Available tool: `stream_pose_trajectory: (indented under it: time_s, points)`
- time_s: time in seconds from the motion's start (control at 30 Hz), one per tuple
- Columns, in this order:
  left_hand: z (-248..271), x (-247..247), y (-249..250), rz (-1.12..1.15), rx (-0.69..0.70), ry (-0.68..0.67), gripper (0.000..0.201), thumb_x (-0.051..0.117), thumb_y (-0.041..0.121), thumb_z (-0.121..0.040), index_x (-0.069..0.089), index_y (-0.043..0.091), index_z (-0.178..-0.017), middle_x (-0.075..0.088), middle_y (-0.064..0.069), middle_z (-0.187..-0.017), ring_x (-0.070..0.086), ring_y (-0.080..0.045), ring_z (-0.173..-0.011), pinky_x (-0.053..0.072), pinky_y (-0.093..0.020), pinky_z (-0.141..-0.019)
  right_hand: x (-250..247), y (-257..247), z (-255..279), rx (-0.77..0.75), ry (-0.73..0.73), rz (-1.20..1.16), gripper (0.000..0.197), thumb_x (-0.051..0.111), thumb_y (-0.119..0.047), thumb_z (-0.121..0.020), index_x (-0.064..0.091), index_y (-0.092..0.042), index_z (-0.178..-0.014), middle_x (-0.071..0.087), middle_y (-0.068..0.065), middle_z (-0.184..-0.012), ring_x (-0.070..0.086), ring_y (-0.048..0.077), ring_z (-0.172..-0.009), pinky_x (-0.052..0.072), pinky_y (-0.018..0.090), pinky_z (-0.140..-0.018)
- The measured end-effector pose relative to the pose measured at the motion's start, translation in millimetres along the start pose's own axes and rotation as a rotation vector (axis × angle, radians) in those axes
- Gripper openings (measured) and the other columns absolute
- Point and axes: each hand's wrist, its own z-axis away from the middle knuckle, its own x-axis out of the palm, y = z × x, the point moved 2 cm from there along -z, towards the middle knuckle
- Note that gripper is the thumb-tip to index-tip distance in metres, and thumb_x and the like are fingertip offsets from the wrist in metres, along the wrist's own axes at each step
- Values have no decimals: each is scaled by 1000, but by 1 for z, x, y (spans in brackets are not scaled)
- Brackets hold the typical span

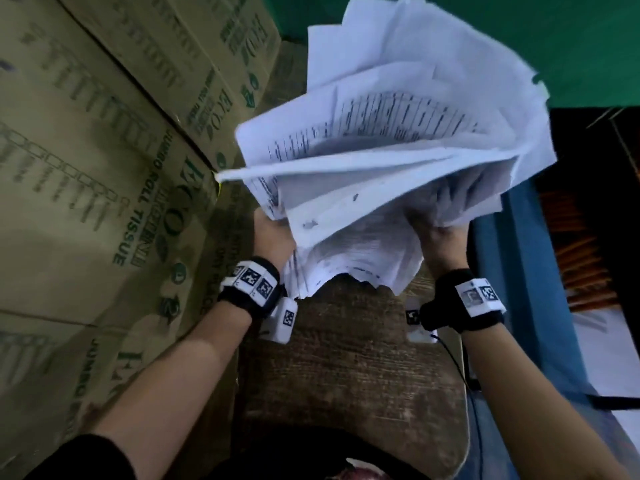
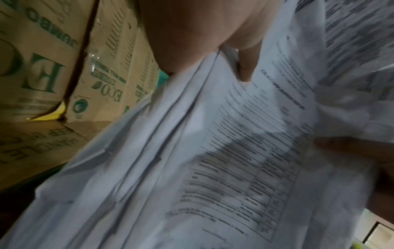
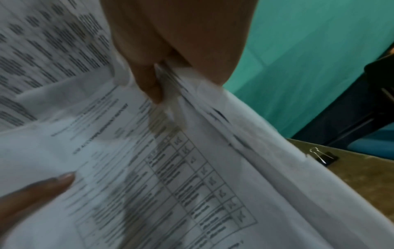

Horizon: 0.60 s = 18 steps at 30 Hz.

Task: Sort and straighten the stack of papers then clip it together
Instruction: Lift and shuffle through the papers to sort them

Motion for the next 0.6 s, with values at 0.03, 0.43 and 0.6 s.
stream_pose_trajectory:
  time_s: [0.03, 0.43, 0.6]
  points:
    - [5, 4, 8, 93, 28, 9, 30, 68, -6, -80, 66, 21, -93, 72, 15, -94, 65, 11, -86, 52, -19, -81, -4, 2, 2, -15, 8, -99, 34, 71, -6, -86, 61, -15, -117, 63, -1, -115, 62, 1, -101, 46, 6, -79]
    - [-7, -14, 15, -199, -47, -405, 69, 89, 5, -56, 61, 17, -118, 67, 7, -119, 62, -13, -115, 48, -38, -102, -38, 26, 4, 46, -240, -68, 64, 89, -10, -65, 62, -11, -123, 65, 3, -126, 61, 16, -118, 49, 45, -102]
    - [-21, -23, 15, -166, -139, -472, 76, 86, 5, -63, 51, -4, -130, 59, -14, -132, 57, -24, -123, 45, -42, -106, -47, 23, -5, 103, -326, -100, 49, 84, -1, -69, 68, -18, -112, 71, 0, -116, 66, 21, -111, 51, 49, -98]
